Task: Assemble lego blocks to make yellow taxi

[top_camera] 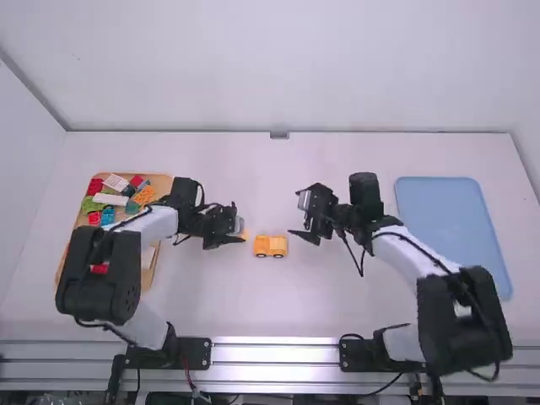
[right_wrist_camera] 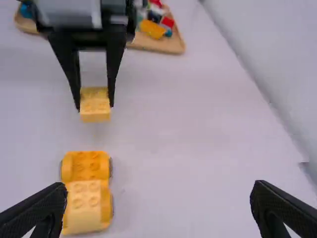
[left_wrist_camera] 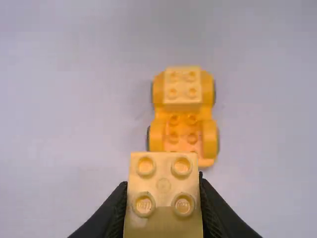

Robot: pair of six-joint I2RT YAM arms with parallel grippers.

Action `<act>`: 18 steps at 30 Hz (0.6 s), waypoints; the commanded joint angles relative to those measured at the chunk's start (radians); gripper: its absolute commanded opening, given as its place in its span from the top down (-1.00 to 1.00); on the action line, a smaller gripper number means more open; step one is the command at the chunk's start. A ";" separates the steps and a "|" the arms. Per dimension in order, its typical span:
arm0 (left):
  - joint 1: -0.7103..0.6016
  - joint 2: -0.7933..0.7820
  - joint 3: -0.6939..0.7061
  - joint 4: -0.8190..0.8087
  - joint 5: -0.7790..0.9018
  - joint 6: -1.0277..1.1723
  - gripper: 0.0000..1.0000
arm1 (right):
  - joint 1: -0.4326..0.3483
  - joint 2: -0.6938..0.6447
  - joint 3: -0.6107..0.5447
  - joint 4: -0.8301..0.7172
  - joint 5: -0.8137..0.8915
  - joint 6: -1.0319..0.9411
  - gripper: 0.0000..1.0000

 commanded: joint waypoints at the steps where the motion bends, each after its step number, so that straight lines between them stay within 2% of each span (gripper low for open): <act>1: -0.017 -0.020 -0.056 0.050 0.056 -0.057 0.67 | 0.005 0.100 -0.018 0.034 -0.159 -0.011 -0.97; 7: -0.019 -0.015 -0.134 0.234 0.155 -0.187 0.69 | 0.049 0.241 -0.024 0.056 -0.216 -0.103 -0.97; 12: -0.029 -0.010 -0.143 0.248 0.179 -0.185 0.65 | 0.095 0.286 -0.027 0.059 -0.149 -0.122 -0.97; 17: -0.053 -0.010 -0.142 0.258 0.177 -0.185 0.68 | 0.152 0.364 -0.027 0.145 0.022 0.014 -0.97; 18: -0.058 -0.010 -0.142 0.259 0.177 -0.185 0.69 | 0.160 0.410 -0.027 0.234 0.048 0.097 -0.97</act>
